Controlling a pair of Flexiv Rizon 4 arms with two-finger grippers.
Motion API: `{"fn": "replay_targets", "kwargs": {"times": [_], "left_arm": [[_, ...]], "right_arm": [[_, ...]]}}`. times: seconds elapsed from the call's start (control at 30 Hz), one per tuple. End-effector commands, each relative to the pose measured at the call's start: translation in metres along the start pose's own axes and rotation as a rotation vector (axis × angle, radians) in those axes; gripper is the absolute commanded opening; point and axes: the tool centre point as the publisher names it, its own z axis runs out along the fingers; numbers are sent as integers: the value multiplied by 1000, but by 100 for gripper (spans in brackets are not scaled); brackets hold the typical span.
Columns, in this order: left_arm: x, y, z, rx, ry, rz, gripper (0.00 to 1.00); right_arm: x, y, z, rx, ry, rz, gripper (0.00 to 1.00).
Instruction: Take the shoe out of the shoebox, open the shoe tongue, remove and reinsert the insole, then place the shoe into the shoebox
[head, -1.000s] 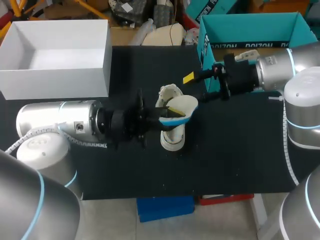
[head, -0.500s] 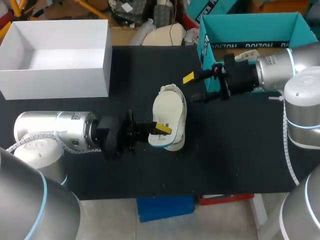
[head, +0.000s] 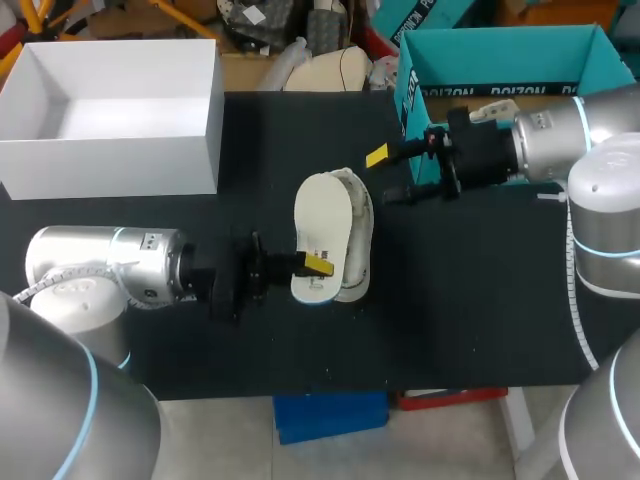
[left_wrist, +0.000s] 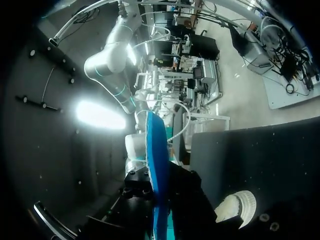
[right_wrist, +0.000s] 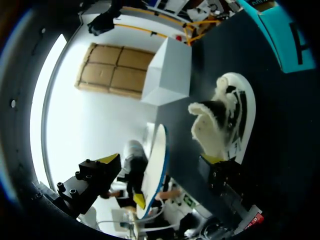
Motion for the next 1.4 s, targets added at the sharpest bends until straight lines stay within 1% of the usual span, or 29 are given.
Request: {"fn": "replay_targets", "kwargs": {"times": [0.03, 0.27, 0.3, 0.37, 0.4, 0.47, 0.5, 0.57, 0.63, 0.8, 0.93, 1.07, 1.2, 1.4], "left_arm": [[0, 1, 1, -2, 2, 3, 0], [0, 1, 1, -2, 2, 3, 0], [-3, -2, 3, 15, -43, 33, 0], [-7, -7, 5, 23, -48, 142, 0], [-8, -8, 4, 27, -80, 145, 0], [-9, -7, 2, 17, -66, 227, 0], [-10, -7, 1, 19, -74, 231, 0], [-11, -4, -1, 3, -56, 279, 0], [-11, 1, -4, -2, -78, 271, 0], [-3, 19, -8, -16, -63, 260, 0], [4, 32, -6, -25, -43, 215, 0], [10, 42, -1, -18, -45, 199, 0], [14, 49, 3, -22, -37, 193, 0], [15, 54, 5, -29, -39, 190, 0]], "right_arm": [[-1, 0, 1, -2, 2, 0, 100], [-1, 0, 1, -2, 2, 0, 100], [-1, 0, 1, -2, 2, 0, 100], [-1, 0, 1, -2, 2, 0, 100], [-1, 0, 1, -2, 2, 0, 100], [-1, 0, 1, -2, 2, 0, 100], [-1, 0, 1, -2, 2, 0, 100], [-1, 0, 1, -2, 2, 0, 100], [-1, 0, 1, -2, 2, 0, 100], [-1, 0, 1, -2, 2, 0, 100], [-1, 0, 1, -2, 2, 0, 100], [-1, 0, 1, -2, 2, 0, 100], [-1, 0, 1, -2, 2, 0, 100], [-1, 0, 1, -2, 2, 0, 100]]}}
